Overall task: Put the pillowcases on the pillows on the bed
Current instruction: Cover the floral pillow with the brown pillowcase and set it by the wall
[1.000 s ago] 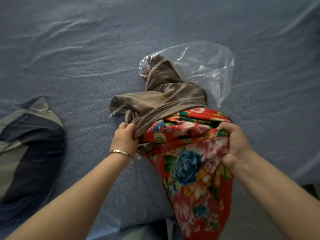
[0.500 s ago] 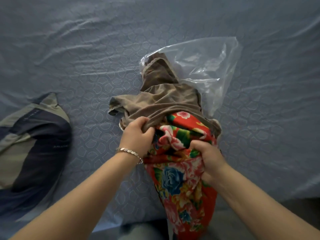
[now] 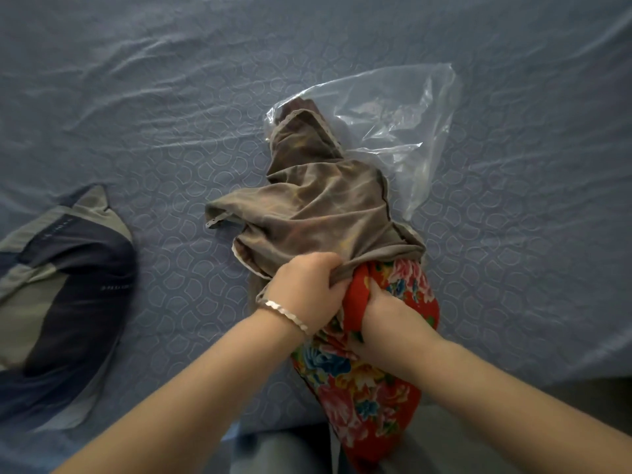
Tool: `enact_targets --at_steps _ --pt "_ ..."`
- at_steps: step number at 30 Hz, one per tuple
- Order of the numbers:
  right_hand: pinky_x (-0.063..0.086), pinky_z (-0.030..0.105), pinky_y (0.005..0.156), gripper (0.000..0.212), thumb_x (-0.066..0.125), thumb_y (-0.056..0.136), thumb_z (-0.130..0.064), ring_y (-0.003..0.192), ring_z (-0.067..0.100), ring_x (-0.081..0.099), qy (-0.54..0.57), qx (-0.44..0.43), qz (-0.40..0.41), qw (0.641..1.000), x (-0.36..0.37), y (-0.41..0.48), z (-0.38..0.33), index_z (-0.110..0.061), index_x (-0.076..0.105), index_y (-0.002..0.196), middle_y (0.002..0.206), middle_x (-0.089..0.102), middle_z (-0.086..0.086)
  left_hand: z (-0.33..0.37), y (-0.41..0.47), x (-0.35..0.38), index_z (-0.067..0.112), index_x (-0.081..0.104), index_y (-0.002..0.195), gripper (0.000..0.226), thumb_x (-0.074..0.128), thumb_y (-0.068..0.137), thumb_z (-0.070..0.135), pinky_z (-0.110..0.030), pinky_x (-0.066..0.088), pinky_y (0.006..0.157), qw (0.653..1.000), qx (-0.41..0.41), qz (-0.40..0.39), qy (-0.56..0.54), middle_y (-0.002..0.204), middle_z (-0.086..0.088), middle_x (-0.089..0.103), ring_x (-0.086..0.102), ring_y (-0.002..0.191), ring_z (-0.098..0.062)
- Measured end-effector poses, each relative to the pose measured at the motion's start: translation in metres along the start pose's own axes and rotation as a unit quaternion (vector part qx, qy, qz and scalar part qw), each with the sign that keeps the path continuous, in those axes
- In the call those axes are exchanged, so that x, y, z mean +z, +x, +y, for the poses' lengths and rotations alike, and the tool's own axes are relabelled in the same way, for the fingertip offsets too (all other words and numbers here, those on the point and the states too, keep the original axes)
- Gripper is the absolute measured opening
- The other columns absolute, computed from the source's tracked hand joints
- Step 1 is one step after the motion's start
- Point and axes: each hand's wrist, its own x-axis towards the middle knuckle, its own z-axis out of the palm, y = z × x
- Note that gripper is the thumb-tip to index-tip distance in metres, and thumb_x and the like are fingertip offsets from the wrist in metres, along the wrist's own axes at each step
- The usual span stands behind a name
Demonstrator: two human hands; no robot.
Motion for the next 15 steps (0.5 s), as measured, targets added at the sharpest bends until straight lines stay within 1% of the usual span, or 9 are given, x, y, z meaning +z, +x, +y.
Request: enact_targets --at_steps 2,3,5,7,8,10,12,14,15 --pt "0.038 0.035 0.103 0.077 0.051 0.09 -0.035 0.123 0.03 0.04 -0.059 -0.026 -0.028 0.998 -0.002 0.0 0.003 -0.016 0.005 0.149 0.144 0.027 0.012 0.008 0.002 -0.004 0.017 0.058 0.067 0.031 0.058 0.084 0.043 -0.028 0.038 0.061 0.996 0.03 -0.006 -0.089 0.062 0.007 0.052 0.053 0.066 -0.015" --pt "0.035 0.035 0.105 0.071 0.048 0.092 -0.033 0.126 0.029 0.039 -0.044 -0.041 -0.026 0.998 -0.001 -0.001 0.007 -0.015 0.01 0.148 0.144 0.029 0.013 0.01 0.0 -0.003 0.015 0.062 0.071 0.033 0.057 0.081 0.047 -0.029 0.043 0.063 0.989 0.059 -0.001 -0.134 0.064 0.008 0.056 0.055 0.067 -0.014" --pt "0.04 0.034 0.102 0.055 0.061 0.085 -0.024 0.121 0.019 0.049 0.188 -0.031 0.017 0.982 0.0 -0.003 0.012 -0.013 0.041 0.135 0.131 0.052 0.011 0.009 -0.007 0.002 0.014 0.067 0.075 0.033 0.053 0.08 0.044 -0.027 0.047 0.064 0.982 0.139 0.004 -0.129 0.069 0.01 0.056 0.055 0.068 -0.011" --pt "0.048 0.036 0.093 0.051 0.078 0.07 -0.018 0.108 0.014 0.059 0.443 0.051 0.111 0.888 0.001 -0.006 0.025 -0.019 0.054 0.114 0.114 0.063 0.004 -0.001 -0.018 0.014 0.011 0.07 0.082 0.028 0.053 0.085 0.033 -0.026 0.048 0.059 0.975 0.214 0.021 -0.054 0.073 0.003 0.057 0.055 0.066 -0.013" --pt "0.049 0.037 0.091 0.057 0.082 0.064 -0.019 0.105 0.015 0.059 0.473 0.091 0.164 0.861 0.004 -0.007 0.033 -0.023 0.049 0.11 0.113 0.06 0.003 -0.006 -0.024 0.02 0.01 0.071 0.085 0.025 0.053 0.086 0.027 -0.025 0.048 0.056 0.97 0.239 0.034 -0.023 0.073 0.001 0.058 0.055 0.065 -0.015" --pt "0.045 0.03 0.095 0.061 0.082 0.062 -0.024 0.108 0.013 0.049 0.376 0.098 0.206 0.898 0.011 -0.009 0.048 -0.038 0.04 0.104 0.118 0.045 -0.002 -0.014 -0.035 0.03 0.01 0.071 0.083 0.02 0.055 0.087 0.021 -0.024 0.045 0.049 0.956 0.287 0.066 0.019 0.072 -0.001 0.057 0.052 0.06 -0.015" --pt "0.034 0.022 0.097 0.042 0.073 0.068 -0.025 0.11 0.009 0.036 0.257 0.01 0.2 0.945 0.01 -0.006 0.058 -0.044 0.047 0.094 0.12 0.033 -0.007 -0.017 -0.043 0.037 0.008 0.069 0.077 0.017 0.058 0.086 0.017 -0.026 0.044 0.043 0.937 0.34 0.077 0.04 0.069 -0.002 0.057 0.05 0.054 -0.015" --pt "0.028 0.024 0.091 0.015 0.062 0.069 -0.031 0.106 0.014 0.038 0.134 -0.088 0.236 0.959 0.01 0.002 0.073 -0.03 0.055 0.082 0.111 0.046 -0.002 -0.018 -0.044 0.039 0.007 0.066 0.076 0.011 0.059 0.083 0.012 -0.026 0.042 0.042 0.92 0.379 0.084 0.055 0.066 -0.003 0.056 0.048 0.053 -0.014" --pt "0.027 0.025 0.087 0.01 0.057 0.068 -0.031 0.102 0.017 0.044 0.069 -0.116 0.243 0.961 0.007 0.006 0.081 -0.025 0.056 0.076 0.099 0.055 0.001 -0.02 -0.043 0.038 0.008 0.064 0.079 0.005 0.059 0.082 0.01 -0.024 0.04 0.043 0.912 0.397 0.081 0.067 0.065 -0.002 0.056 0.046 0.055 -0.013"
